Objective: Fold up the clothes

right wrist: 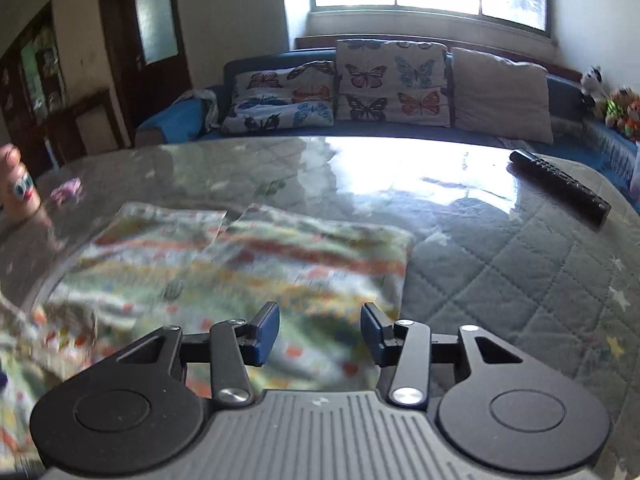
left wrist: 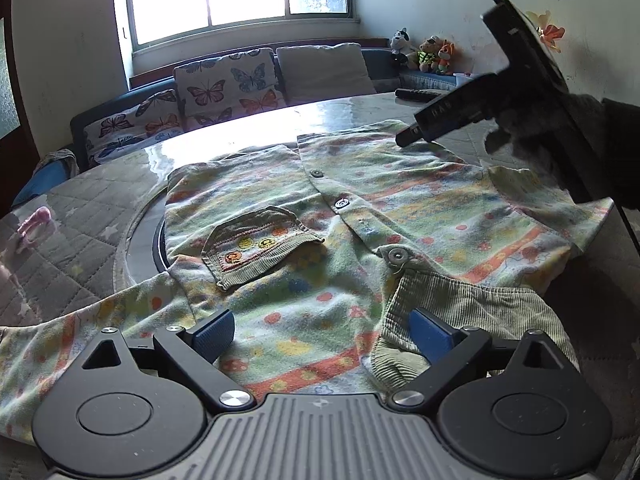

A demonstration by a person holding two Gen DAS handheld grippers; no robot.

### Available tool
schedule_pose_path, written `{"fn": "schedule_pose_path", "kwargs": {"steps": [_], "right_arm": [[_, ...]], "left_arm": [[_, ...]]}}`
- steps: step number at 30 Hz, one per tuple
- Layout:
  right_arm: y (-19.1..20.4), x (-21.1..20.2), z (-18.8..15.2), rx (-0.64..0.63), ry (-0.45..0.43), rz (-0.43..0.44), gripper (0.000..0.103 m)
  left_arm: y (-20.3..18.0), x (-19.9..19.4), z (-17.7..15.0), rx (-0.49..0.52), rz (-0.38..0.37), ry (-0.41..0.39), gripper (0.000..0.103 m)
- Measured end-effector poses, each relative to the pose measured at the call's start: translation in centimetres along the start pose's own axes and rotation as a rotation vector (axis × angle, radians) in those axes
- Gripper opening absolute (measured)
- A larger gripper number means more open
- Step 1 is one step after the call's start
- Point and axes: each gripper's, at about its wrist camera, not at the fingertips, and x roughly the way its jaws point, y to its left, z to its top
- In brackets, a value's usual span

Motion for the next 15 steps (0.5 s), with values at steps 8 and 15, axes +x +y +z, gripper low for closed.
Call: {"fn": "schedule_pose_path", "kwargs": {"steps": [8, 15], "right_arm": [[-2.8, 3.3, 2.6, 0.106, 0.016, -0.041, 0.02], [-2.7, 5.1, 3.4, 0.091, 0.018, -0.058, 0.002]], "left_arm": [[0.3, 0.2, 0.0, -0.015, -0.012, 0.005, 0.098], [0.4, 0.2, -0.1, -0.014, -0.017, 0.003, 0.098]]}}
